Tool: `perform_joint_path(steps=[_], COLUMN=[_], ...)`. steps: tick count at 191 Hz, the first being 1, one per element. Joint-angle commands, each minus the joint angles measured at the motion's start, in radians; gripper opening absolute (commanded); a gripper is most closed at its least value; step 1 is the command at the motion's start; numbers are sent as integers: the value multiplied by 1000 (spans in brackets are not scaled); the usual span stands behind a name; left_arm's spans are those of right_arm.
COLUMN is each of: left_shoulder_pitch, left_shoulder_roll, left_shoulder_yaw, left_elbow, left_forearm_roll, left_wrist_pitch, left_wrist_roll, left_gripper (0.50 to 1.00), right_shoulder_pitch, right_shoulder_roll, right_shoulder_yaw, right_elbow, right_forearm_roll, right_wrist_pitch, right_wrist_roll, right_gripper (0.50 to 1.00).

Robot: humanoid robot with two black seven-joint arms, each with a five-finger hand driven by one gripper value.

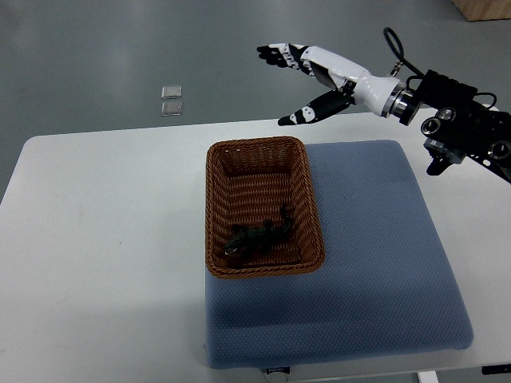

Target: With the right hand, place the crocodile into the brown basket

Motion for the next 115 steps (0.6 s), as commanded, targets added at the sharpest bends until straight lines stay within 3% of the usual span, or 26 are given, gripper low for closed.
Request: perform_joint_path(steps=[1,34,67,98,115], left_shoulder_pitch=[-1,0,-1,0,-1], left_shoulder_roll=[0,0,0,0,0], left_shoulder_yaw=[0,0,0,0,0], left_elbow=[0,0,0,0,0], left_forearm_roll=[0,0,0,0,0], left_wrist_pitch=[1,0,0,0,0], left_wrist_roll=[0,0,0,0,0], left_gripper=[1000,1000,1000,1000,1000], right_shoulder_pitch=[-17,-57,-80,-109,-141], right_shoulder_roll=[-9,-13,-42,-42,-27], right_shoulder_yaw=[-7,-3,-4,-6,-1], right_elbow=[-41,-104,-144,-207,-248], right_forearm_roll=[213,404,658,827,845], right_wrist_pitch=[66,180,318,349,356], right_wrist_roll=[-25,-94,-321,-473,-488], right_gripper=[924,924,924,926,926])
